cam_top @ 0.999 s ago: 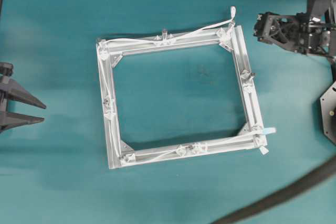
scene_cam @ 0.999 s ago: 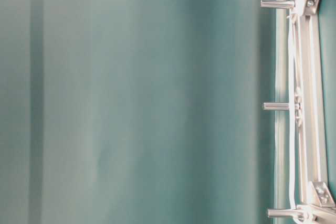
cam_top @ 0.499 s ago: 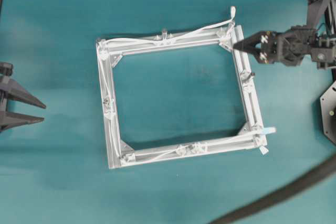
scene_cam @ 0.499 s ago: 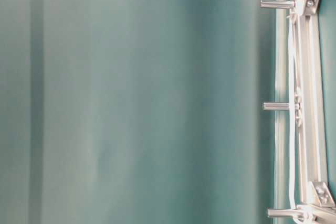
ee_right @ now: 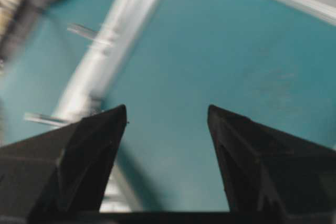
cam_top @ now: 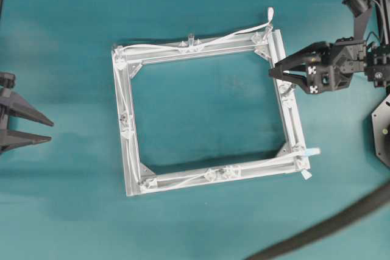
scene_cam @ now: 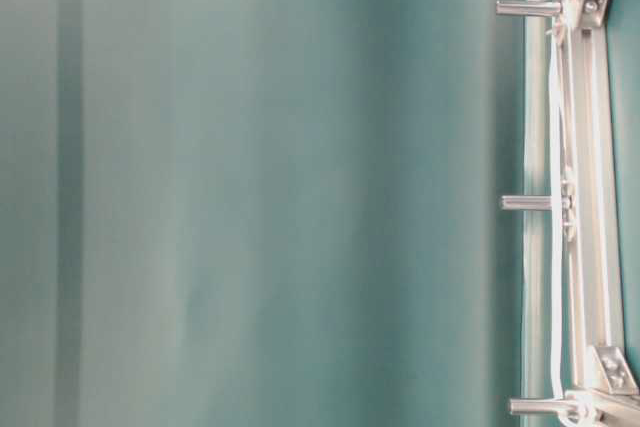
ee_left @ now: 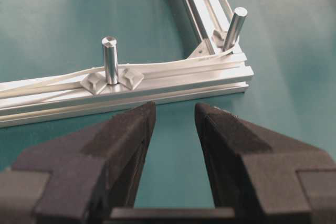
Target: Move the cable alternately left and right between 8 pins so it hooks onto each one.
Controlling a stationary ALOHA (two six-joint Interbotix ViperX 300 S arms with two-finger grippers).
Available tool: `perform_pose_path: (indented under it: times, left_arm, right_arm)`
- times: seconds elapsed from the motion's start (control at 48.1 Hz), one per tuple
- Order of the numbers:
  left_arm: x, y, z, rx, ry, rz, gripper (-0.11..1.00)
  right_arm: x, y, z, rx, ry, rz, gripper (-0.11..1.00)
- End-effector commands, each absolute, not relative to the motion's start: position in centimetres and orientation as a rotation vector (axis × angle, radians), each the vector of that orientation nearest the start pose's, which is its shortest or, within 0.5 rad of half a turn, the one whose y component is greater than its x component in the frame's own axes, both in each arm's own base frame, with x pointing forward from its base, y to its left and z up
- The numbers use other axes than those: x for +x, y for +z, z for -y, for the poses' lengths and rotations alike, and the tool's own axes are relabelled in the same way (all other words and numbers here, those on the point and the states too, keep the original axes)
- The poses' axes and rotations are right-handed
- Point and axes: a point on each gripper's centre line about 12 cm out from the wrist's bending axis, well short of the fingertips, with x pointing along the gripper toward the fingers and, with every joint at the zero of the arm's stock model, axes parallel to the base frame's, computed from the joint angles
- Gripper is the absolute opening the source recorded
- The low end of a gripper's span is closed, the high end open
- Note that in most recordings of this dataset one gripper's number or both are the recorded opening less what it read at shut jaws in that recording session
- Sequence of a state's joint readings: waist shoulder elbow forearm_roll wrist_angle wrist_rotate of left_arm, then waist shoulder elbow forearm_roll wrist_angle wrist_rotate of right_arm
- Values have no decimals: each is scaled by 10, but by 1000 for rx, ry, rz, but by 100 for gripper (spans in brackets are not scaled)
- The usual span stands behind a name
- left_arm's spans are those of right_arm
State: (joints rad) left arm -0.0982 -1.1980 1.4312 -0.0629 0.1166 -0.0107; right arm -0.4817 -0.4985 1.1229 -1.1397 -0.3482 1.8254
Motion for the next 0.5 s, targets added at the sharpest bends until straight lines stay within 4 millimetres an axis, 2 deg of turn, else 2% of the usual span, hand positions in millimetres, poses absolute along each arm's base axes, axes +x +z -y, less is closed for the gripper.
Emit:
perform_pose_path:
  times: [0.0, 0.208, 0.478]
  left_arm:
    - [146, 187, 16, -60, -94, -339, 44]
    - [146, 187, 16, -59, -95, -341, 44]
    - [147, 187, 16, -60, -94, -339, 44]
  right_arm:
    - [241, 199, 91, 788, -340, -368, 69]
    - [233, 199, 98, 601, -400, -405, 69]
    - [236, 198, 96, 571, -357, -414, 69]
